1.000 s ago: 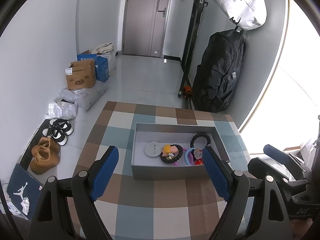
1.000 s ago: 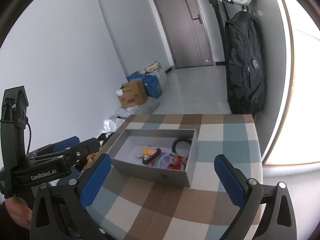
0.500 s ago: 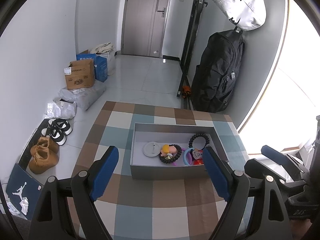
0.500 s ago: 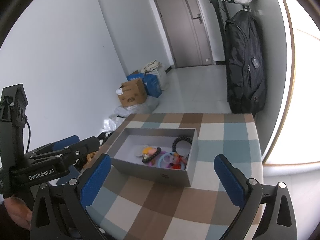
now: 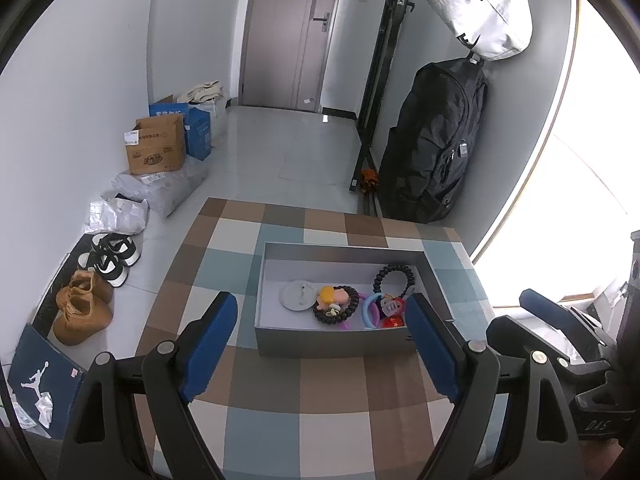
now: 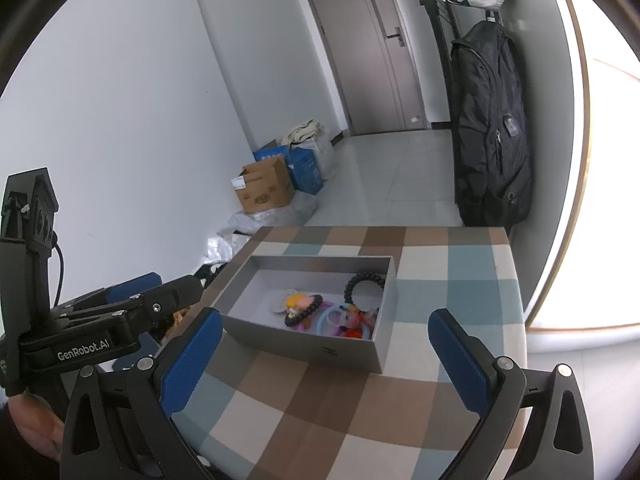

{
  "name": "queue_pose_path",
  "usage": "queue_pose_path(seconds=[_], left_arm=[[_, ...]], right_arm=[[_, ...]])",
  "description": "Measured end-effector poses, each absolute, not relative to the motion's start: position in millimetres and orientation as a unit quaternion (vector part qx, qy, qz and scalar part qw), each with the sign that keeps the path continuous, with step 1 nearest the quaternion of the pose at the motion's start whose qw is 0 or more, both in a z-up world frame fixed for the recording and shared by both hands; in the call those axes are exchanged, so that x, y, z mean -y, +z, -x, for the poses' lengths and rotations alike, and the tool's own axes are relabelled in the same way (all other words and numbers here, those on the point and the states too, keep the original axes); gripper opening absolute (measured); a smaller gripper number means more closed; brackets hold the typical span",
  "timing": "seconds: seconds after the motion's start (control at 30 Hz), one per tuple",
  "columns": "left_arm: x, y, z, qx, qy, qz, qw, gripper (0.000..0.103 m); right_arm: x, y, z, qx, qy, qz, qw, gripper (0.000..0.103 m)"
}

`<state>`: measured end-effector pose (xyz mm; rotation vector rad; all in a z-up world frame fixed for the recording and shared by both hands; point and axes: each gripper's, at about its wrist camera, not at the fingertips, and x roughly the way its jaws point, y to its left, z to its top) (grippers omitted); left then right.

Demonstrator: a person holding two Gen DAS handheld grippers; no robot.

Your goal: Organize jewelry

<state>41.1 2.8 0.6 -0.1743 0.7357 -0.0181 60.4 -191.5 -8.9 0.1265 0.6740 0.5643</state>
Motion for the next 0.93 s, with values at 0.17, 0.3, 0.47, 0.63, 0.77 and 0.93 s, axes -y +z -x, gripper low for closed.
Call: queue_pose_path(seconds=[0.17,0.3,0.47,0.63,0.77,0.93], left_arm=[[-0.5,3.6,-40.3,-0.348,0.000,0.076,0.935,0.083],[-0.7,2.9,-41.6,-0.350,-0.003,0.083,0.933,0.083],[-2.1,1.5,-42.8,-0.354,-0.002,0.088,0.931,0.083],[-1.3,3.0,-40.4,-0.349,-0.001,0.083,0.934,0.083],[-0.3,3.2,-39.5,-0.345,-0.006,0.082,0.935,0.083],[4.5,7.7,-35.4,-0.329,-0.014,0.067,0.942,0.083]], right_arm=[[190.8,-11.0,-62.6,-0.331,0.274,-0.059,0.901,0.103],[191.4,-10.7,-63.9,-0.330,0.273,-0.060,0.902,0.103],[192.8,-12.1,-65.3,-0.333,0.272,-0.062,0.901,0.103],[192.8,-12.1,-64.9,-0.333,0.272,-0.060,0.901,0.103],[192.8,-12.0,-64.9,-0.333,0.272,-0.061,0.901,0.103],[195.0,-14.2,-66.3,-0.336,0.268,-0.063,0.901,0.103]])
